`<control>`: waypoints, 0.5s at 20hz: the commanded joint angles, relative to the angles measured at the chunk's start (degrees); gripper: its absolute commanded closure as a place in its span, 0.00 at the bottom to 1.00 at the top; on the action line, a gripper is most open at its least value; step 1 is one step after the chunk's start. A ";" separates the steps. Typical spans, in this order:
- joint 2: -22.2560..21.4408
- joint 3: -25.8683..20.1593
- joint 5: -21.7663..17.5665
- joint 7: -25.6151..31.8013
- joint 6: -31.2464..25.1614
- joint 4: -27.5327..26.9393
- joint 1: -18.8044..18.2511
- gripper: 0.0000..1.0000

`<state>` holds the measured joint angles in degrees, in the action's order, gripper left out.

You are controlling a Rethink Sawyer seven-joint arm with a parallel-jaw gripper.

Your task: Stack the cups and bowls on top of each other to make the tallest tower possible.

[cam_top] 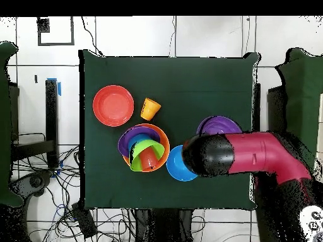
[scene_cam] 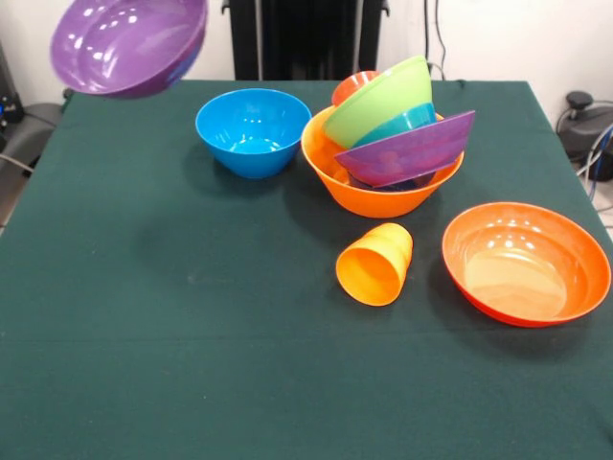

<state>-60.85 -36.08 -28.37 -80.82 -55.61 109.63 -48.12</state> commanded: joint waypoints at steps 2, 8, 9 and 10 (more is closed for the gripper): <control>-1.33 3.93 2.76 -12.66 4.59 6.16 6.25 1.00; -3.90 5.51 5.44 -16.41 5.19 8.58 10.64 1.00; -4.41 5.61 6.34 -16.65 5.22 9.05 11.03 1.00; -5.36 5.50 7.87 -16.99 5.37 9.91 11.58 1.00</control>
<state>-63.55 -33.79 -24.07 -86.14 -54.18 113.47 -40.98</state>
